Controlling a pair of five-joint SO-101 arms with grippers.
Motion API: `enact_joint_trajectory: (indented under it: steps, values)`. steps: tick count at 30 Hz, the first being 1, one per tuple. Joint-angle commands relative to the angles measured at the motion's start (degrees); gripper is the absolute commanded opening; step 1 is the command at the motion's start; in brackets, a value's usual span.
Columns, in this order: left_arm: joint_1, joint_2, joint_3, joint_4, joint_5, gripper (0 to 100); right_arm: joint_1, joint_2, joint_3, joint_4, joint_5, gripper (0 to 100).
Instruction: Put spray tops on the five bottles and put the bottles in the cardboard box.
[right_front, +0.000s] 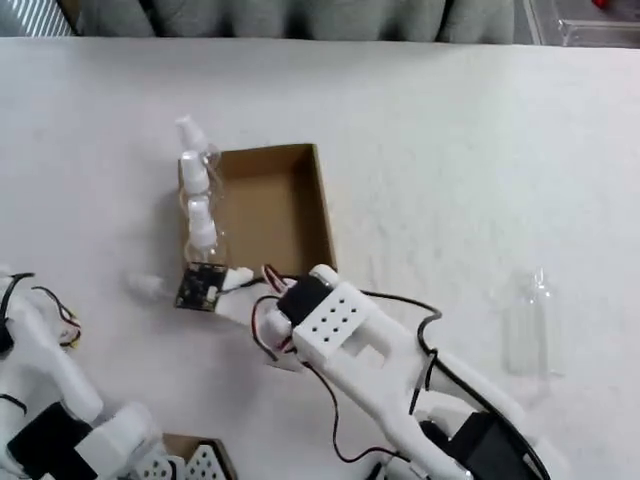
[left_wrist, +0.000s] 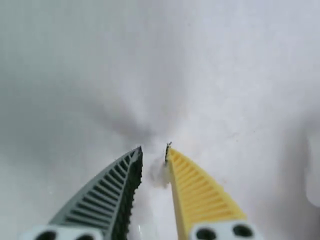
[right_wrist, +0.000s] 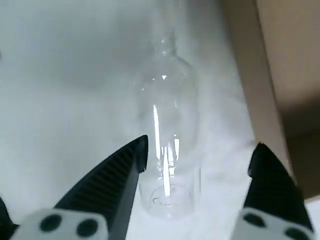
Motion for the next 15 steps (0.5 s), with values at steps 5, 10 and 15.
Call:
enact_joint_trajectory:
  steps: [5, 10, 15]
  values:
    - [-2.07, 1.8, -3.52, -3.96, -0.35, 9, -0.66, -2.15, 3.08, -7.69, 0.62, 24.3]
    - [-2.24, 3.12, -4.92, -3.87, -0.35, 9, -3.21, -2.33, 4.4, -8.13, 0.62, 24.4]
    - [-2.24, 4.44, -5.8, -3.96, -0.35, 9, -3.47, -2.86, 4.31, -8.04, 0.62, 24.2]
